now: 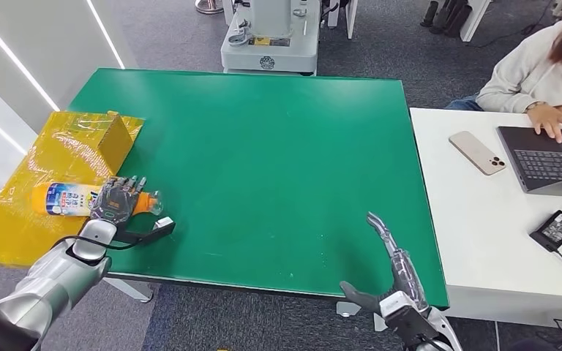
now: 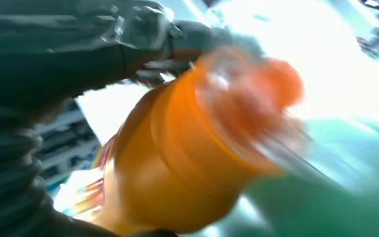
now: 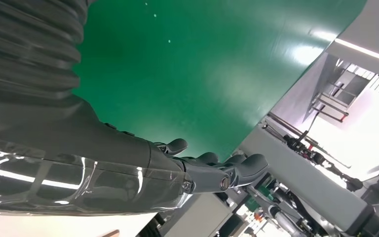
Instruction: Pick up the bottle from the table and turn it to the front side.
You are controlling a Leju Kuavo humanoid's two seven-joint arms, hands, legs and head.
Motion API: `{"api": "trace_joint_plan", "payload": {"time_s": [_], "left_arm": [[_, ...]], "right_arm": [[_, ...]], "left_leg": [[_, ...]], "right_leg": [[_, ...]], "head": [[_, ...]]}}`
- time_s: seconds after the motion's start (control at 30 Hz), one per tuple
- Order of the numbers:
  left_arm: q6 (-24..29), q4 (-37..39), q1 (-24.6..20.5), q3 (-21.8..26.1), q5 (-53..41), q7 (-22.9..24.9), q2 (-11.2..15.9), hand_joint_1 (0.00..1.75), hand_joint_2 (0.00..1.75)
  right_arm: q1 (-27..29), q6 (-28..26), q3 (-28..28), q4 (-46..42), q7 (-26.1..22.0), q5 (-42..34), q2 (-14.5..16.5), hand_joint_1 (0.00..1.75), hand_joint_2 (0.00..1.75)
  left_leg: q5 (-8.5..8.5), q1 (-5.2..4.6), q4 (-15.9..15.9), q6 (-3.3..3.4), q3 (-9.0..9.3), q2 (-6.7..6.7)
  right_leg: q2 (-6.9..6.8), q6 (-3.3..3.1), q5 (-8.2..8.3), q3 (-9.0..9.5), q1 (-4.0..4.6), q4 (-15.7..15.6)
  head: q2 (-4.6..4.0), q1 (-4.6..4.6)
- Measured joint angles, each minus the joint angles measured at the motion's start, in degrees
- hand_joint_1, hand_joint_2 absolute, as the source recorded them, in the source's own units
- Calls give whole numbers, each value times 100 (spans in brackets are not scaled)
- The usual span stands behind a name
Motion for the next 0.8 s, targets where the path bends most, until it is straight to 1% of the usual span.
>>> {"api": "trace_joint_plan", "payload": {"time_s": [0.23,0.5,0.67,0.8], "left_arm": [[-44,3,-55,-79,304,-62,-122,0,175],[173,49,-15,36,744,-53,-360,0,175],[558,50,111,221,916,-57,-511,0,175],[1127,50,288,468,1108,-135,-665,0,175]], "right_arm": [[160,-81,-1,-191,120,53,50,0,175],[189,32,-41,-265,306,127,113,0,175],[196,164,-102,-282,368,229,205,0,175],[218,257,-189,-299,379,310,275,0,175]], "left_leg": [[0,-1,0,0,7,-3],[2,-1,-2,2,14,-25],[3,-2,-2,2,20,-26],[4,-1,-2,0,20,-25]], "right_leg": [[-4,0,0,7,-2,-1],[-29,1,-2,24,-2,-1],[-30,1,-3,29,-2,-1],[-29,1,-3,28,-2,-1]], "head": [[0,0],[0,1],[0,1],[0,-1]]}}
